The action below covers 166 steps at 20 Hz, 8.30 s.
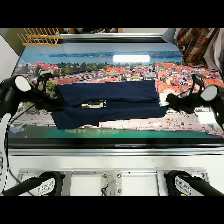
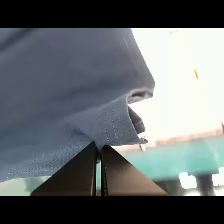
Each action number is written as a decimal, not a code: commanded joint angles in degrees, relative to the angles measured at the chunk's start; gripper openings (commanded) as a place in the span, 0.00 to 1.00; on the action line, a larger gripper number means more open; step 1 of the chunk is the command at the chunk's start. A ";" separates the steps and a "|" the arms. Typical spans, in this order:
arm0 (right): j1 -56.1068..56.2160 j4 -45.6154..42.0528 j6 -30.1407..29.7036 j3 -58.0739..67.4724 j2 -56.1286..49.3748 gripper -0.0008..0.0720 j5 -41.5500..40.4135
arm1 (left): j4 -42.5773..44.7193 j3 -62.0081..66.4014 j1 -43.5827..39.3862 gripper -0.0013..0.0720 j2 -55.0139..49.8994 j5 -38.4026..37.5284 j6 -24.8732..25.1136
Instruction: Fold the clothes and pants, and hang the long-sleeved shirts on hangers.
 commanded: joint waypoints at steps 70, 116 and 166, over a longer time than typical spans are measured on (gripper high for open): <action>-3.52 5.81 -18.49 47.19 -24.70 0.03 20.87 | -15.67 44.26 -33.88 0.03 -51.39 23.69 -1.42; 31.39 50.62 -38.25 51.84 -46.14 0.91 -8.00 | -14.97 41.64 2.03 0.03 -20.39 13.64 -0.28; 43.25 29.40 -30.56 51.89 -44.37 0.87 -18.88 | -28.89 38.62 0.66 0.86 -36.02 -3.37 -11.10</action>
